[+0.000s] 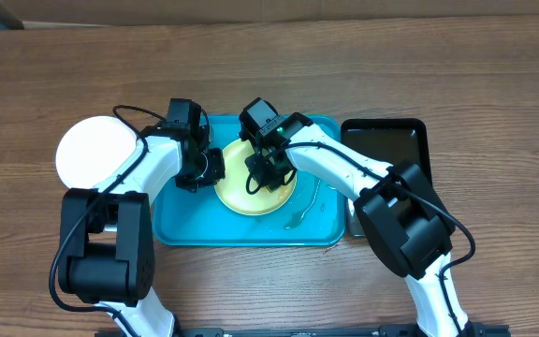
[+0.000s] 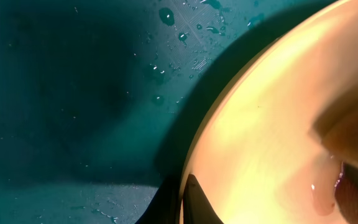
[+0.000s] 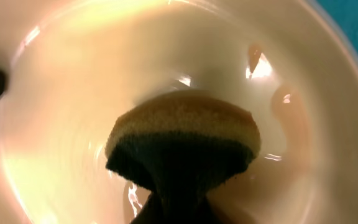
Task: Clean dirty plates on tray and stack at the side
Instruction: 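Scrub the yellow plate with the sponge in the right gripper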
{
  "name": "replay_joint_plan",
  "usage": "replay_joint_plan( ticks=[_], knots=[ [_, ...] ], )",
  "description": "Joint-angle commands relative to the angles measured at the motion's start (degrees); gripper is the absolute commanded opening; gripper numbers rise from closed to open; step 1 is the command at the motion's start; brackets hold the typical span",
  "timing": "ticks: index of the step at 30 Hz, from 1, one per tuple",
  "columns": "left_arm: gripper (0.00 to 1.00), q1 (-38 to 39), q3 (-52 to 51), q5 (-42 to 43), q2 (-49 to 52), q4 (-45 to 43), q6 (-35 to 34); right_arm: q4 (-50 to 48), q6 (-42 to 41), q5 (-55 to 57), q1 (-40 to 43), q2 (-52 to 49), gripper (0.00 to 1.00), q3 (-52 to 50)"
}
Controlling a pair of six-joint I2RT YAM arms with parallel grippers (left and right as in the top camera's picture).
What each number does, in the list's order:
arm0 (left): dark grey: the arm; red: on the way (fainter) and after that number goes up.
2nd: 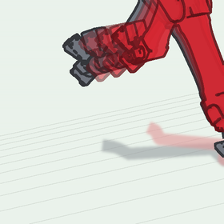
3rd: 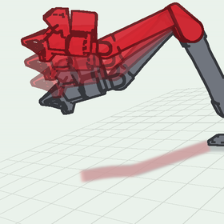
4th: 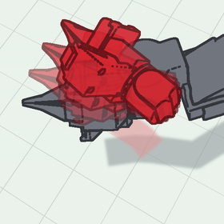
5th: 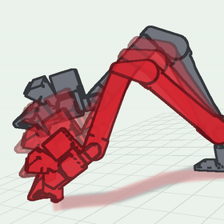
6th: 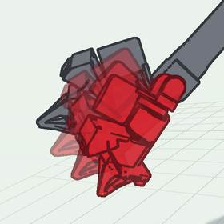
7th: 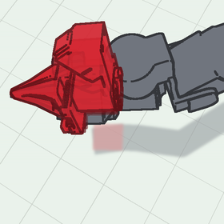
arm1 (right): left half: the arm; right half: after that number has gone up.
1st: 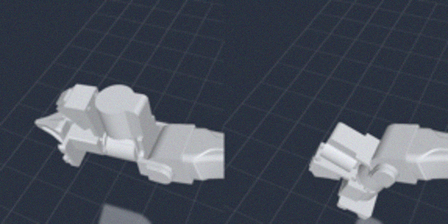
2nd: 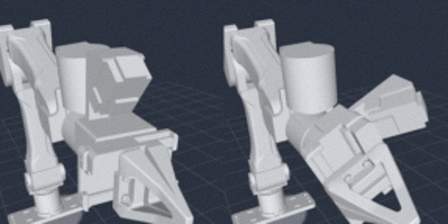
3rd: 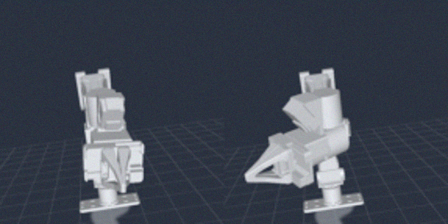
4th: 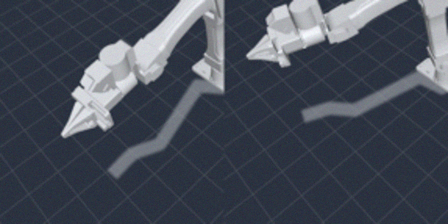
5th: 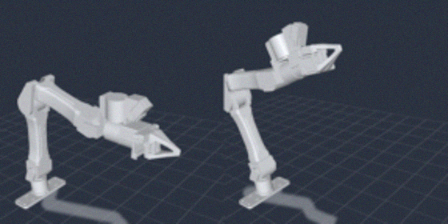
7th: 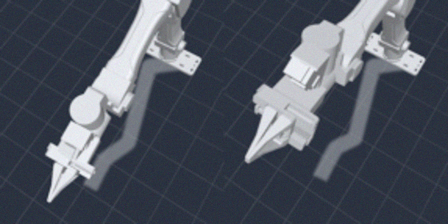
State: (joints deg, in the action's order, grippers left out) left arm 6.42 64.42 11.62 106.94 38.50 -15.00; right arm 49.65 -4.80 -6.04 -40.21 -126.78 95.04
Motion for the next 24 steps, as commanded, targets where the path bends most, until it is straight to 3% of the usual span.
replay_joint_plan(
  ticks=[1, 17, 24],
  knots=[
    [0.04, 0.66, -0.96, -1.46, 1.07, 0.0, -0.2, 2.93, 0.11, -1.88, -0.22, -0.35, 0.04, -1.01],
    [0.04, 0.68, -0.96, -1.46, 1.07, 0.02, -0.2, 2.8, -0.92, -14.19, 1.53, 12.13, 0.04, -0.46],
    [0.12, 0.66, -0.96, -1.46, 1.07, 0.17, -0.2, 9.16, -5.38, -12.59, 12.13, 16.22, 0.04, -0.46]
  ],
)
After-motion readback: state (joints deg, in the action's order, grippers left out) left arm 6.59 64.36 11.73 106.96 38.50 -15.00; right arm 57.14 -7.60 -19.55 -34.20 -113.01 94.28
